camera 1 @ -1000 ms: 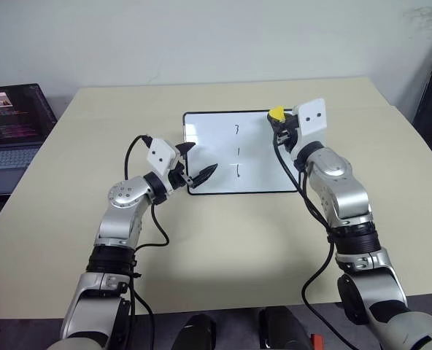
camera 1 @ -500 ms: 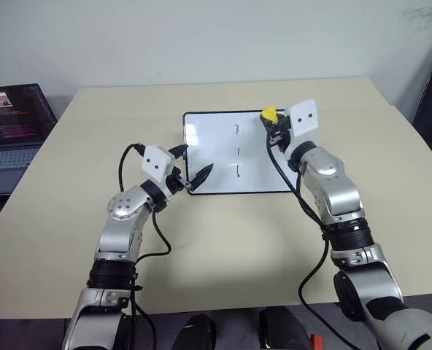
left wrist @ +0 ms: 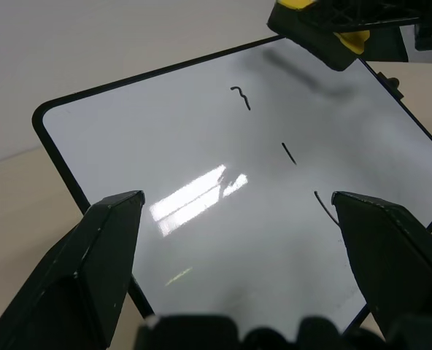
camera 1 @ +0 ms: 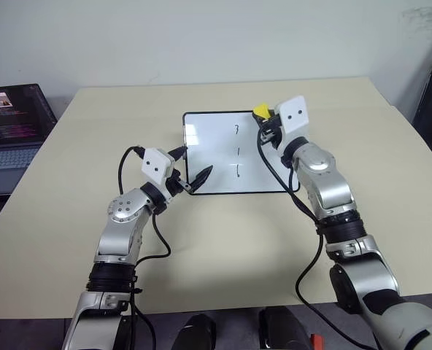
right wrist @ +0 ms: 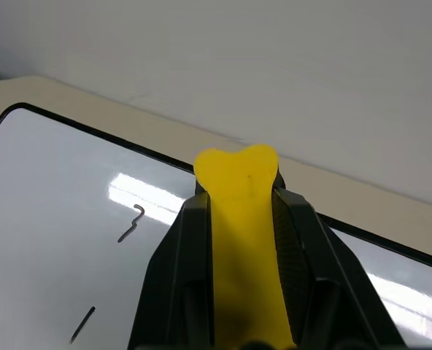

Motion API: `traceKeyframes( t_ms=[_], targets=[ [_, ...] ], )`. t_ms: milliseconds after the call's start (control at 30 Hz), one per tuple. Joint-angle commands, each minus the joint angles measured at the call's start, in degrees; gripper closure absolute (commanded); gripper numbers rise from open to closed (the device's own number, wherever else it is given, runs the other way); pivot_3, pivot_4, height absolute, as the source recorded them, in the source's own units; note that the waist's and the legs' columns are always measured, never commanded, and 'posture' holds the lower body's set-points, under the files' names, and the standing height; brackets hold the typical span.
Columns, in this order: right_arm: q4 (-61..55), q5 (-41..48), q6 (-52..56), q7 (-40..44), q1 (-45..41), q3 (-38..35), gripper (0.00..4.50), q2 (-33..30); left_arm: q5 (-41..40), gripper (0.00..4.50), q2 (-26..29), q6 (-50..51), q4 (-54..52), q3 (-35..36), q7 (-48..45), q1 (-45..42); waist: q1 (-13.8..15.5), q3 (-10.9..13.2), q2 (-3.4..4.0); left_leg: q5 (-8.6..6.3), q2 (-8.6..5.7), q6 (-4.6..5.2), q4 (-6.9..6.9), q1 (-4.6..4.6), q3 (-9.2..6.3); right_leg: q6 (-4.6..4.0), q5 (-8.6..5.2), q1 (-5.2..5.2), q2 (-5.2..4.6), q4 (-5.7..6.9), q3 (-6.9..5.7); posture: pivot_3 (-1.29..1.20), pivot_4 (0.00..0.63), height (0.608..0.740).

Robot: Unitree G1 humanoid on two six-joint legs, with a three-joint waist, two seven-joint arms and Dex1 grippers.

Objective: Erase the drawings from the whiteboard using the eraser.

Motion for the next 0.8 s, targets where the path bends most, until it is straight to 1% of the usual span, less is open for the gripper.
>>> traceKeyframes(
  t_ms=[33, 200, 800],
  targets=[
    [1.65, -1.13, -1.47, 0.75, -2.65, 0.93, 3.67, 0.54, -0.49, 0.00, 0.66, -0.07, -1.93, 0.84, -0.08, -1.36, 0.03, 0.00, 0.00, 0.00, 0.00, 0.00, 0.00, 0.00, 0.00, 0.00, 0.00, 0.00, 0.00, -0.01, 0.00, 0.00, 0.150, 0.740],
    [4.32, -1.92, -1.66, 1.10, -3.88, 1.22, 3.67, 0.90, -0.59, 0.00, 0.85, 0.21, -2.22, 1.03, -0.02, -1.52, 0.06, 0.00, 0.00, 0.00, -0.01, -0.01, 0.00, 0.00, -0.01, 0.00, 0.00, 0.00, 0.00, -0.01, -0.01, 0.00, 0.150, 0.740],
    [5.71, -2.14, -1.80, 0.89, -5.46, 0.84, 3.67, 2.15, -0.73, 0.00, 1.08, 1.61, -3.66, 1.21, 0.33, -0.89, 0.01, 0.00, 0.00, 0.00, 0.00, -0.01, -0.01, -0.01, -0.01, 0.00, 0.00, -0.01, 0.00, -0.01, 0.01, 0.00, 0.150, 0.740]
  ],
)
